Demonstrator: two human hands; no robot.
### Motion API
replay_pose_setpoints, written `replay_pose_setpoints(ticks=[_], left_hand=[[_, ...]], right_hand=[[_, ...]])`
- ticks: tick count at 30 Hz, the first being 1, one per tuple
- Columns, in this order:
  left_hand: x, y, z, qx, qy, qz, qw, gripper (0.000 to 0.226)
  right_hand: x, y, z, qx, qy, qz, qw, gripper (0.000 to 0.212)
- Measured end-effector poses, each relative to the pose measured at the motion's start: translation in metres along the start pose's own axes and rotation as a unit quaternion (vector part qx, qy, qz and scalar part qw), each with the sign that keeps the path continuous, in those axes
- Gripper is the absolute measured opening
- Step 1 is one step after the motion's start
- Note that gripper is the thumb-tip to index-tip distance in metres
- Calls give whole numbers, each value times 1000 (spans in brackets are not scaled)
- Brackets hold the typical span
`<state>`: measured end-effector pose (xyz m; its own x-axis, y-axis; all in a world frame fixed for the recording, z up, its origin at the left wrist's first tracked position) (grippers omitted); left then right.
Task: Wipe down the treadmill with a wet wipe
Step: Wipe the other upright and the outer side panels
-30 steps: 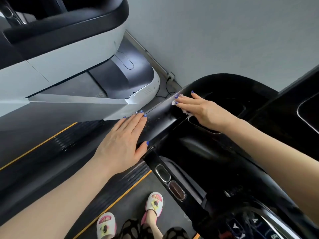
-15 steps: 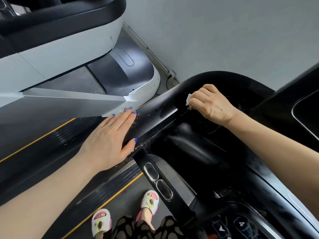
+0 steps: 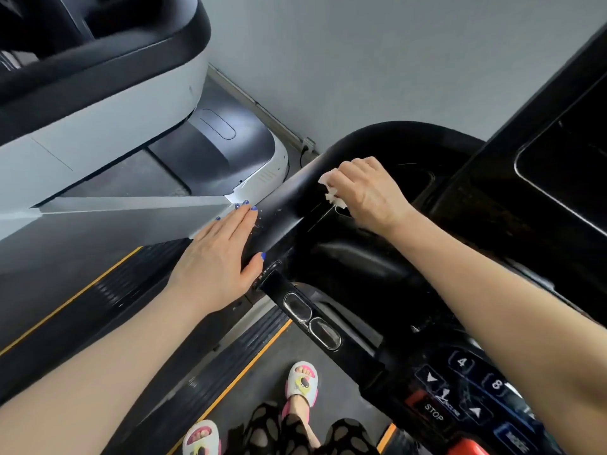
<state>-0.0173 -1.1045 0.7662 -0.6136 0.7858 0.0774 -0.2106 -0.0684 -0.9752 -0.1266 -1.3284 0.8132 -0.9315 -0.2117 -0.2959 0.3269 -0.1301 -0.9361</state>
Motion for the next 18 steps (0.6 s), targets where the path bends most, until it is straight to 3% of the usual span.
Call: replay_pose_setpoints(ticks=[2, 5, 9, 15, 18], left_hand=[[1, 1, -2, 5, 1, -2, 1000, 77], [2, 2, -3, 0, 9, -3, 1000, 77], [6, 0, -9, -13, 37, -11, 999, 68], [20, 2, -17, -33, 51, -4, 998, 75], [20, 1, -14, -17, 54, -4, 998, 76]], right_hand=[[0, -11, -12, -15, 133, 44, 990, 34], [1, -16, -45, -21, 285, 95, 954, 20], [10, -1, -77, -113, 454, 61, 882, 27], [1, 21, -95, -165, 529, 83, 828, 18], [-1, 19, -101, -257, 567, 83, 778, 48]])
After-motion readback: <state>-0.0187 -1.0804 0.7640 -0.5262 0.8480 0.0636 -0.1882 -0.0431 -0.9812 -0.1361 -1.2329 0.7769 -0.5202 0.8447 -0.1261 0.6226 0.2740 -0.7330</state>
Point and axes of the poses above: each hand's wrist, its own x-axis away from the middle knuckle, its own y-axis out of the palm, z = x × y, the point moved 5 cm from there along -x, towards the middle knuckle, and after that the axes turned 15 degrees about -y, right-handed, at the moved point
